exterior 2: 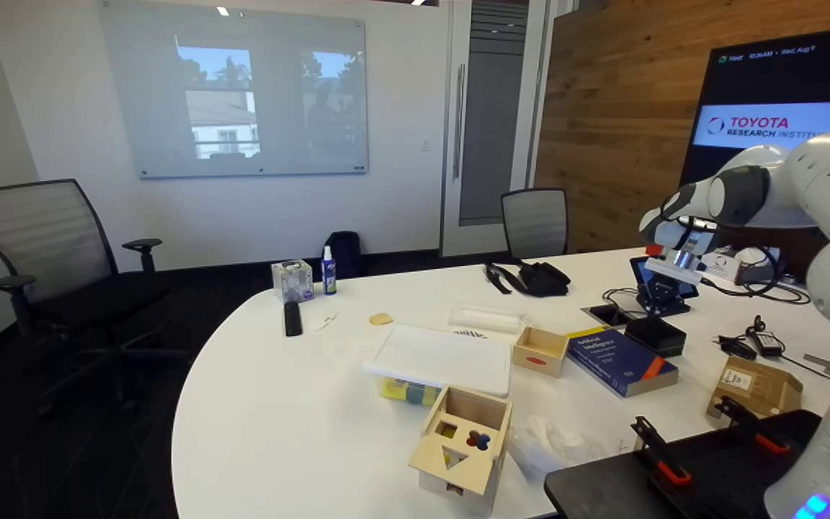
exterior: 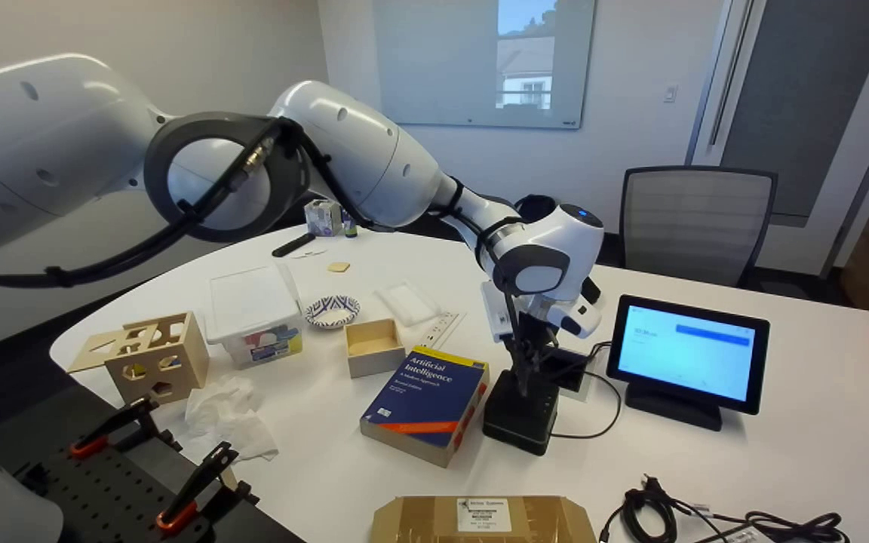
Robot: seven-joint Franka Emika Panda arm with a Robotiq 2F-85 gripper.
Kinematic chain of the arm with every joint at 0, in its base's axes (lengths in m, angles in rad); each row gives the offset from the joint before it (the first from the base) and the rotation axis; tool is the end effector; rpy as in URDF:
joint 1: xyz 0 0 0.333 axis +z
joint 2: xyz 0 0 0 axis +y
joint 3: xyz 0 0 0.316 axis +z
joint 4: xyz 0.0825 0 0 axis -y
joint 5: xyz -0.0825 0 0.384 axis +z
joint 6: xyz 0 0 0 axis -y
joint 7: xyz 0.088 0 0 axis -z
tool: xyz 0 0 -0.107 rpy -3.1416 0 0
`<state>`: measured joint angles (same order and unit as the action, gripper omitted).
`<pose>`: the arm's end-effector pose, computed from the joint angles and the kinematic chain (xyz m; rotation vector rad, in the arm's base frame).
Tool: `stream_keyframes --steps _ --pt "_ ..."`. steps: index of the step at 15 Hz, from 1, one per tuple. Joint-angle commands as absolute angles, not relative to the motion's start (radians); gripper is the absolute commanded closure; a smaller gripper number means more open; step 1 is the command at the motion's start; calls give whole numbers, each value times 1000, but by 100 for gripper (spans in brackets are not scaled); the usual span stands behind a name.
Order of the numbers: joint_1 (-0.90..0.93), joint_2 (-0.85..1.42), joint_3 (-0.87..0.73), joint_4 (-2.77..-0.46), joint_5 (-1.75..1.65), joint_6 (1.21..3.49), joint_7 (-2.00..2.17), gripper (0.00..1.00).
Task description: Press down on the black box next to the Artificial Intelligence book
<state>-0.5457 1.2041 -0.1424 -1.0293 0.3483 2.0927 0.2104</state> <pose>0.6134 -0.4368 0.0847 -2.5913 1.4330 0.1333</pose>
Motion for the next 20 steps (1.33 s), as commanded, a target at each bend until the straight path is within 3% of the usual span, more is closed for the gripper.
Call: stream_keyframes --steps 1,20 --pt "-542 1212 -152 -998 359 2069 306 100" --pt "-578 1342 -156 -775 342 1928 606 100"
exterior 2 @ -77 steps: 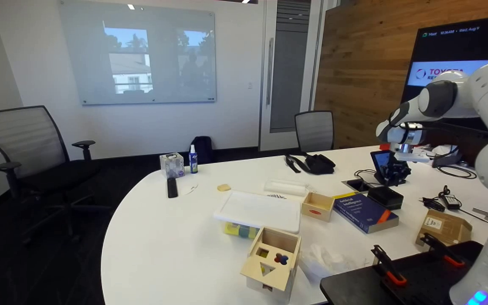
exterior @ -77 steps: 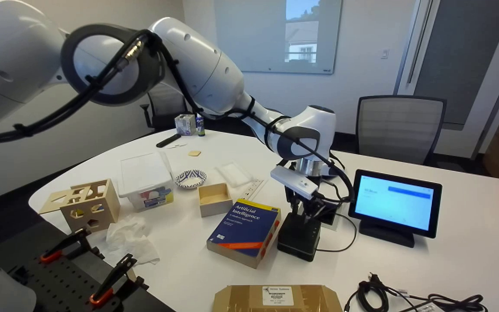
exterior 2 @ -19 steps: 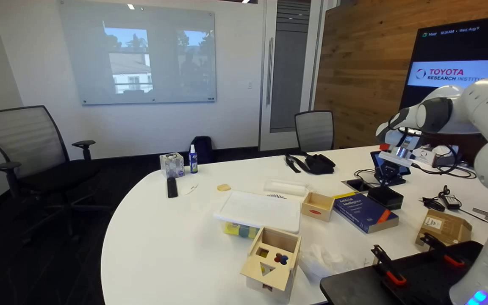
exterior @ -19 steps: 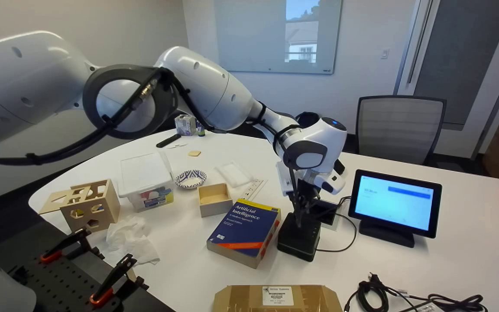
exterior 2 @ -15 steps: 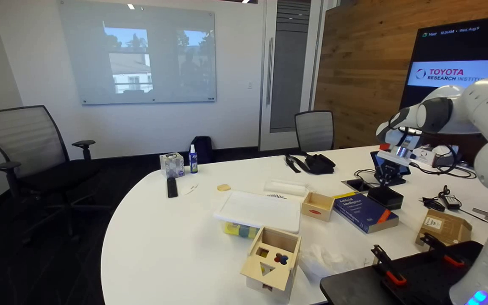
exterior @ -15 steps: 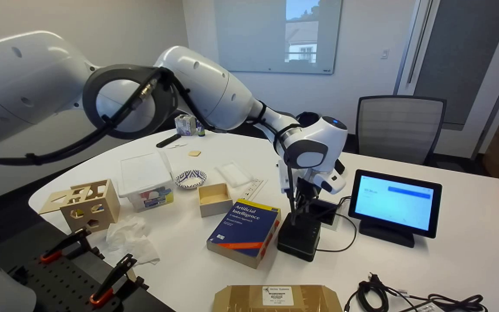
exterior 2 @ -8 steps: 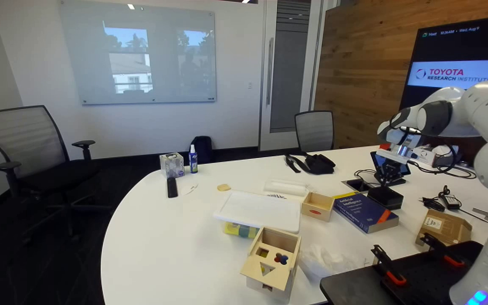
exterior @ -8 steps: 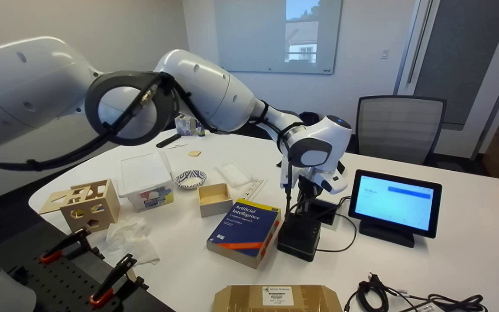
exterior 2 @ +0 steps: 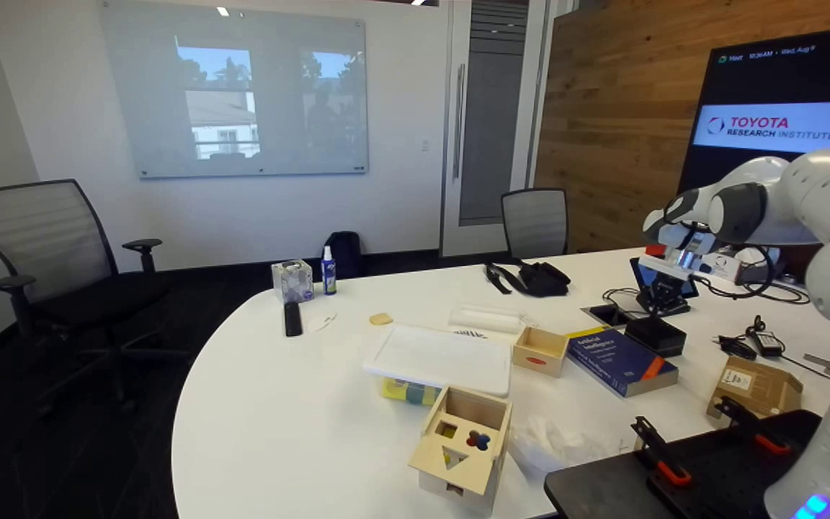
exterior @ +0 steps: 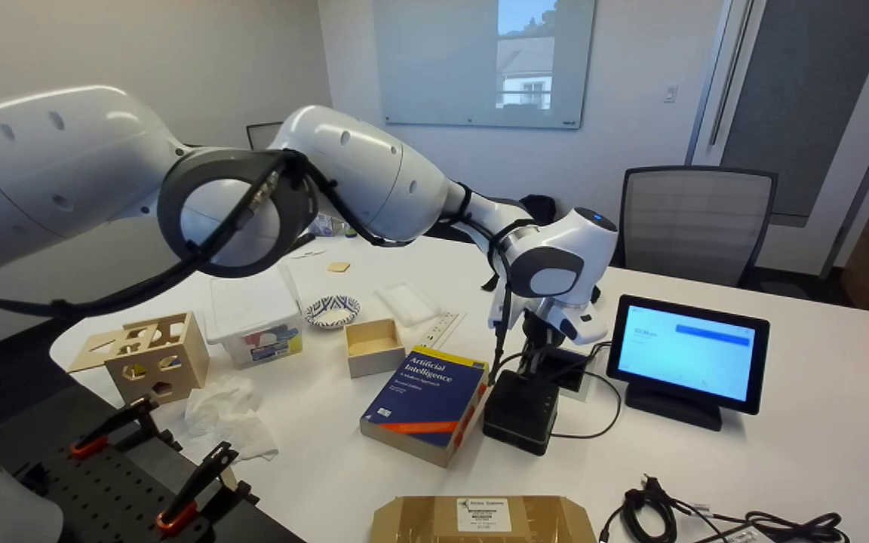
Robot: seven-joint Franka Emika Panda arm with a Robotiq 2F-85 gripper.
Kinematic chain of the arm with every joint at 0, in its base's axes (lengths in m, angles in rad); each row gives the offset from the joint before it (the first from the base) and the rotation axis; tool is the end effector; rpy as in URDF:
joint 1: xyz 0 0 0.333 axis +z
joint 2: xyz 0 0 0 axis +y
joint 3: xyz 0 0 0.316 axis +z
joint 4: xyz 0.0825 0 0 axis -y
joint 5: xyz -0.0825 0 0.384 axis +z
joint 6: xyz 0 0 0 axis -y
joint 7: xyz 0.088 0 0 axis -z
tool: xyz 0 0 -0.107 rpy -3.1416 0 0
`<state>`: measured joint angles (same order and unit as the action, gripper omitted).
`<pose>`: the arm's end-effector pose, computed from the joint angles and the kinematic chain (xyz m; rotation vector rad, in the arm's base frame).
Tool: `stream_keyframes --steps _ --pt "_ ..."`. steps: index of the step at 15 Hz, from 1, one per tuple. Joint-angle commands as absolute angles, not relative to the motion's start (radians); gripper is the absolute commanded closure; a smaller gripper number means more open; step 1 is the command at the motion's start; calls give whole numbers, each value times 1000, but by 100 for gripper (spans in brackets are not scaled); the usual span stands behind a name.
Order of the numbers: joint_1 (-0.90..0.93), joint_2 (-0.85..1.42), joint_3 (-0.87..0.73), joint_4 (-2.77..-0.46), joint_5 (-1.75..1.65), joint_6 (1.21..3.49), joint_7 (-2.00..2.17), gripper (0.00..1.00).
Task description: Press down on the black box next to the Artificial Intelligence book
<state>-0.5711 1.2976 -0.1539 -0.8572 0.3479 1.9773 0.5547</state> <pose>0.6150 -0.4519 0.0802 -2.3224 1.8499 0.2305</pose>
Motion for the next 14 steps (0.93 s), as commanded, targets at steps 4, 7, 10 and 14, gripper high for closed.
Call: stream_keyframes --steps 4,7,10,14 --pt "-586 1377 -153 -730 338 1917 648 100" --pt "-592 1402 -153 -699 334 1908 697 100" --pt "-598 1427 -150 -665 327 1880 747 100" --pt "-608 1503 -159 -558 331 1810 799 100"
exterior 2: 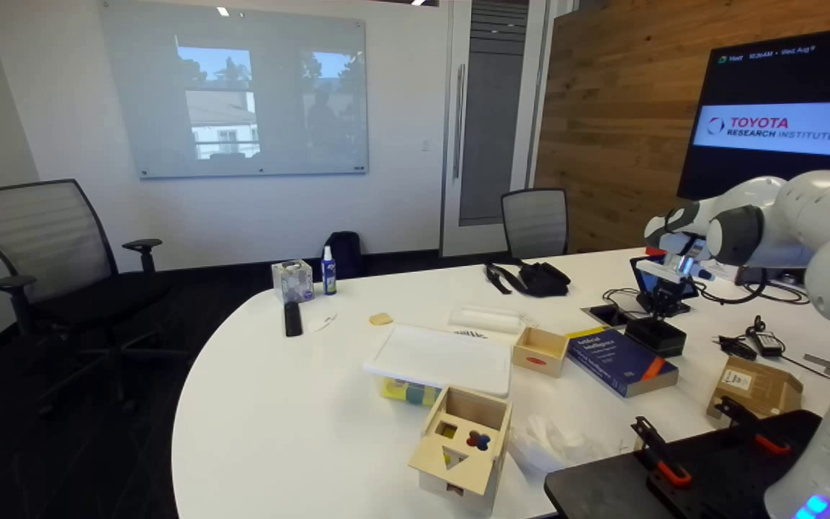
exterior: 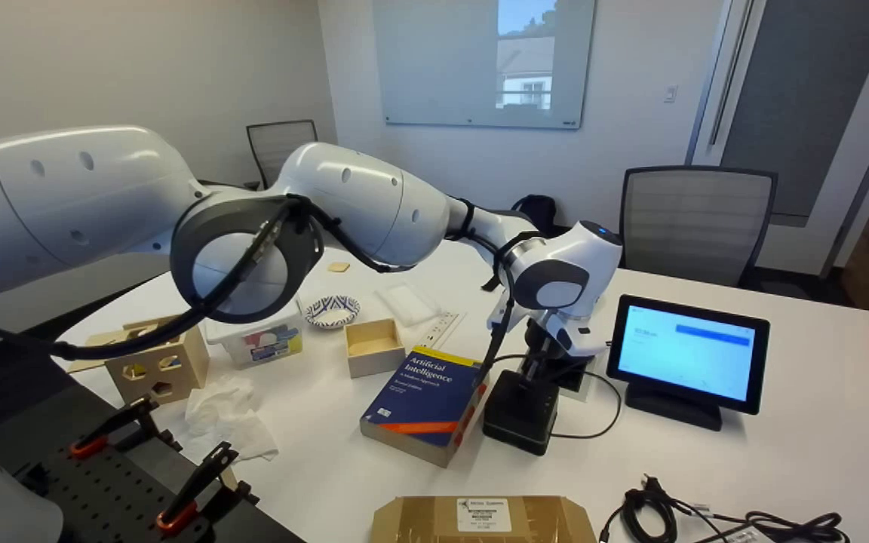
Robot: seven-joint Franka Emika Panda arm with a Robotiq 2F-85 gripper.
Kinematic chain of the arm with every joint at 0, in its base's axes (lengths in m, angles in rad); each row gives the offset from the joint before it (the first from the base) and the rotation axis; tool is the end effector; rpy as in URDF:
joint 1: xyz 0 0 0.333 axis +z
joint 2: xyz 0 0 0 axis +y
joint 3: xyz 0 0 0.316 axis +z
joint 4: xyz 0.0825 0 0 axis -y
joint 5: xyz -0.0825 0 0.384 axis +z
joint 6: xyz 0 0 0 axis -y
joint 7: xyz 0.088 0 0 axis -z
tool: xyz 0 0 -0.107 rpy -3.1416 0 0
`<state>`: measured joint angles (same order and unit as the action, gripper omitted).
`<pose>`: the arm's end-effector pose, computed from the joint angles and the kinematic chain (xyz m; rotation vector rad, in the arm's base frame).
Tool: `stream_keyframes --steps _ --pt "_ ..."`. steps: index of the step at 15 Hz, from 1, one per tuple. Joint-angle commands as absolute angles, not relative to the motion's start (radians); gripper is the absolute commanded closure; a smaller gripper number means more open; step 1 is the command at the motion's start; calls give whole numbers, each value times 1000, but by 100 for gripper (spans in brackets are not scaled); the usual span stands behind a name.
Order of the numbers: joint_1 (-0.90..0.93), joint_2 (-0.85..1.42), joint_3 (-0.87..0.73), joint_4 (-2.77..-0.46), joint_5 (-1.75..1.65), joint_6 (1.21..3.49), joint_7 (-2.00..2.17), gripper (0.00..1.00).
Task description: Press down on the black box next to the Artificial Intelligence book
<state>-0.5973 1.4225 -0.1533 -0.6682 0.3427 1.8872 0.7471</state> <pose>0.6140 -0.4585 0.0608 -2.1561 2.0522 0.2960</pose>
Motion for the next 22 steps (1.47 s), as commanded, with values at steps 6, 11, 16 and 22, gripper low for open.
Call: stream_keyframes --steps 6,11,16,22 --pt "-619 1463 -107 -659 293 1843 789 100" --pt "-630 1474 -82 -649 290 1801 756 100" --pt "-635 1472 -72 -645 296 1872 770 100" --pt "-629 1474 -77 -567 291 1858 781 100"
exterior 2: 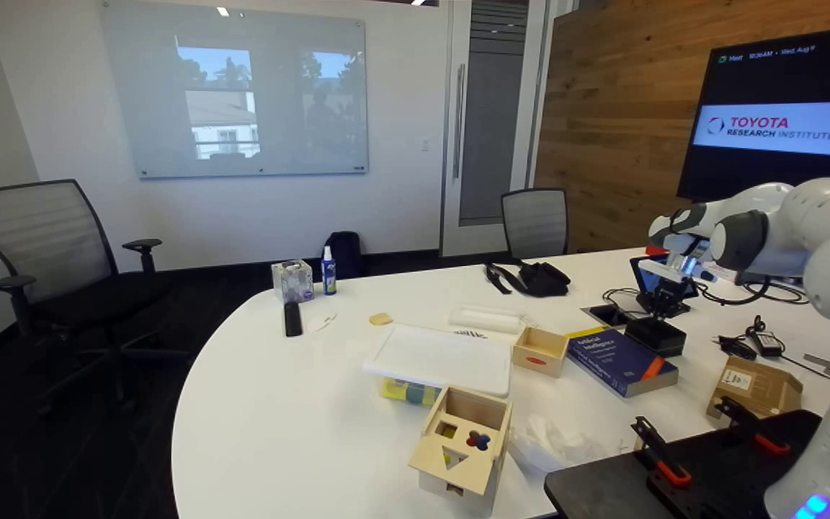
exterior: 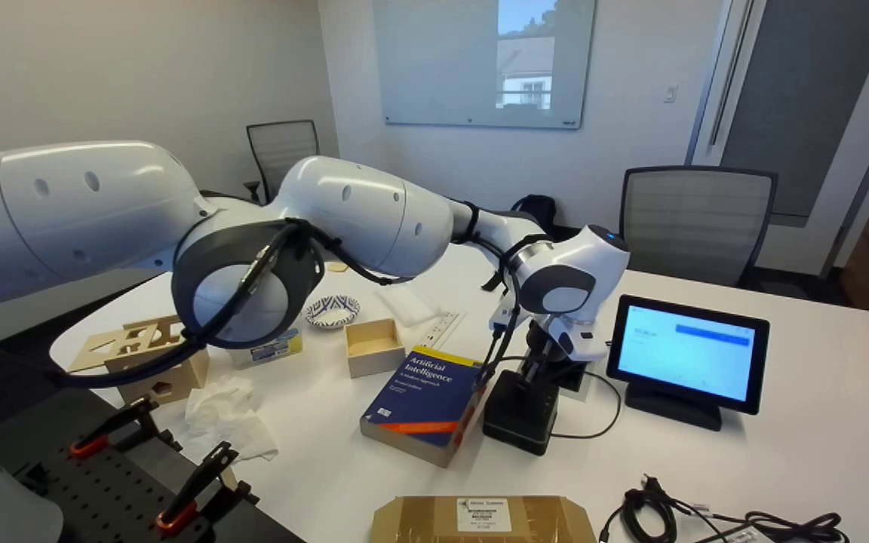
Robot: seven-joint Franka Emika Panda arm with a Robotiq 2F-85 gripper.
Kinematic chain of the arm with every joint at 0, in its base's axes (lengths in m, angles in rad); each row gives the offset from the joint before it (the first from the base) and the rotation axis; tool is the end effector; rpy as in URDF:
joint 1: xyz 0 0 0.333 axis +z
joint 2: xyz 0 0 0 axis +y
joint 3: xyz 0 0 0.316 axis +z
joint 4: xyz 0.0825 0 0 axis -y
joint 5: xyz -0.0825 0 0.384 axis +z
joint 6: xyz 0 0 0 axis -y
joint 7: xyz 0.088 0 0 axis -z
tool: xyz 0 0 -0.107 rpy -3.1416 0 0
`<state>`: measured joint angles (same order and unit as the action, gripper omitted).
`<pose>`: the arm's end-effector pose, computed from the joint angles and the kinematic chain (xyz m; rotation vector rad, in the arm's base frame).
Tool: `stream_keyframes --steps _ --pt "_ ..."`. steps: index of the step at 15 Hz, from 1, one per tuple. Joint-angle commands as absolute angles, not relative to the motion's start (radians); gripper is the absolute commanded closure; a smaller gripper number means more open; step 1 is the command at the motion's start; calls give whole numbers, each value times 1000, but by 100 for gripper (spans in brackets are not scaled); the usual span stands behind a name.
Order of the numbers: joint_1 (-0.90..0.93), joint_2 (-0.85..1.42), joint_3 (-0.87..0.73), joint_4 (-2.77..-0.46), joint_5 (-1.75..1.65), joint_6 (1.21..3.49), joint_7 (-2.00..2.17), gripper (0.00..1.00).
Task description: Press down on the black box next to the Artificial Intelligence book
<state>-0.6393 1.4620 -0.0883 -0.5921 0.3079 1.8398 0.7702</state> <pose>0.6108 -0.4631 0.0592 -2.1068 2.0474 0.3228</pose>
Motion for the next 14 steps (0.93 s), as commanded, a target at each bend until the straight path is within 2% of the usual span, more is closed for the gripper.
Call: stream_keyframes --steps 1,13,14 --pt "-626 1470 -78 -558 290 1857 787 100" --pt "-626 1472 -56 -350 258 1677 773 100" --pt "-627 1473 -51 -339 254 1665 772 80"
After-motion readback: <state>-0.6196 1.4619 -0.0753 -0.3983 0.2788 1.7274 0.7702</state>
